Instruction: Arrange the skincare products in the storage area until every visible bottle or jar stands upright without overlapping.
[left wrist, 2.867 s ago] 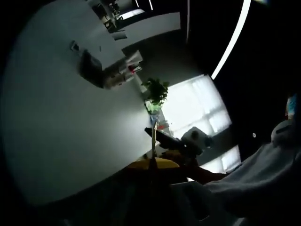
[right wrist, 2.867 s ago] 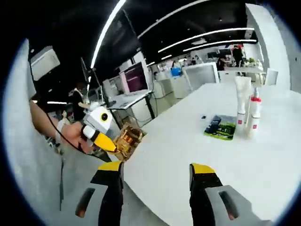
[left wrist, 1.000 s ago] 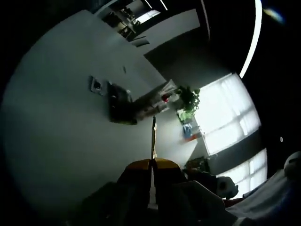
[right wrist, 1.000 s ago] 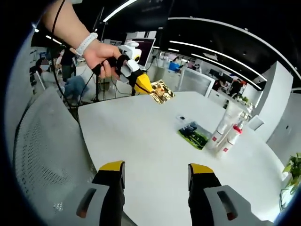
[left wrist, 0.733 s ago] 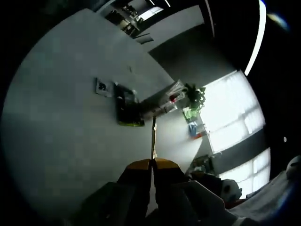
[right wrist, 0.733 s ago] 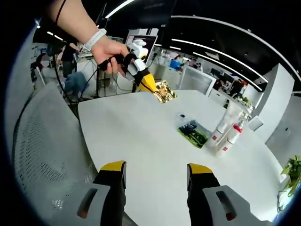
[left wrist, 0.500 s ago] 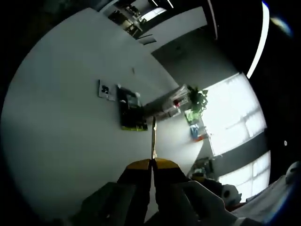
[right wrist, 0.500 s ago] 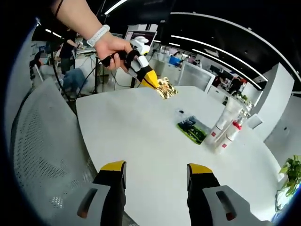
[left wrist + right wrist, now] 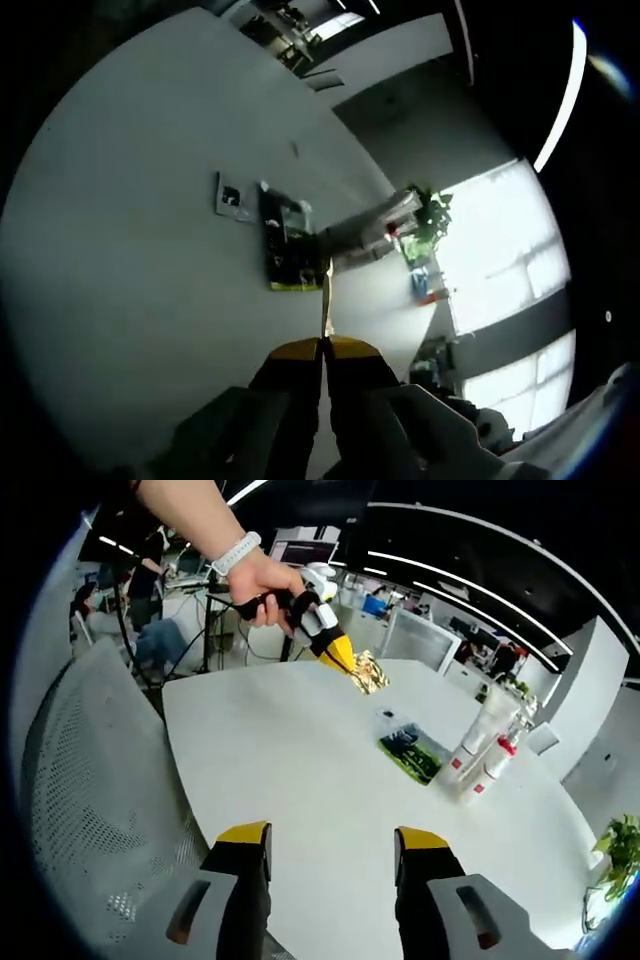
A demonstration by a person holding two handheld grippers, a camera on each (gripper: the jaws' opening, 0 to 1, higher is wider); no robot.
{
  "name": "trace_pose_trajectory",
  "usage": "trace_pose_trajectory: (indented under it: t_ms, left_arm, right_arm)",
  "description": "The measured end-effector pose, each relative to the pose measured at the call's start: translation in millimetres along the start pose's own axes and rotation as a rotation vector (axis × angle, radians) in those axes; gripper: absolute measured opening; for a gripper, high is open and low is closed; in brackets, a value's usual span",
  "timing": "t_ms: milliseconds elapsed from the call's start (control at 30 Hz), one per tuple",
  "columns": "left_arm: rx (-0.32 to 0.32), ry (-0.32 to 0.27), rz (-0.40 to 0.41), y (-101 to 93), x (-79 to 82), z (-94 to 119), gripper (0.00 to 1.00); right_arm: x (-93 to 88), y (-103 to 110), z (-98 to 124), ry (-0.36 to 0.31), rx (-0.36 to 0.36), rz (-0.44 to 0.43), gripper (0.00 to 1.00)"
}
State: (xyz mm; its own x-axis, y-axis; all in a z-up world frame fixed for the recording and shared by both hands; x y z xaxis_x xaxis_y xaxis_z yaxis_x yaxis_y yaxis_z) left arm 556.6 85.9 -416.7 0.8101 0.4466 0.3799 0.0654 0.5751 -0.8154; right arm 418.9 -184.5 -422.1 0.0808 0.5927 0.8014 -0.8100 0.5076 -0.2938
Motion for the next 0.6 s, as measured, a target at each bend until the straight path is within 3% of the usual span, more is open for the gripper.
trace_pose_trajectory:
  t_ms: [600]
  left_arm:
    - [0.035, 0.037, 0.066, 19.3, 18.8, -33, 0.00]
  right_arm:
    - [-0.8, 5, -5, 0.016, 0.047, 0.010, 0.45]
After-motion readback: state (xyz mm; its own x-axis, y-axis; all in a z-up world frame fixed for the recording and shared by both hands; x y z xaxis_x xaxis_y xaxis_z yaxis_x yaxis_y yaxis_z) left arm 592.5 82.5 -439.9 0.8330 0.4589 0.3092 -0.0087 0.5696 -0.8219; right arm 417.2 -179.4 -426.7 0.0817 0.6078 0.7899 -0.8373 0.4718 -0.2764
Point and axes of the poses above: the point that each gripper's makers call its tool centre point, and the gripper's own axes: z roughly backward along the fingers, y roughly to its left, x roughly out of its top, the point moved 8 cm from there along z, roughly backward along the fingers, and after that the axes turned 6 degrees about -y, right-handed, at the moved point
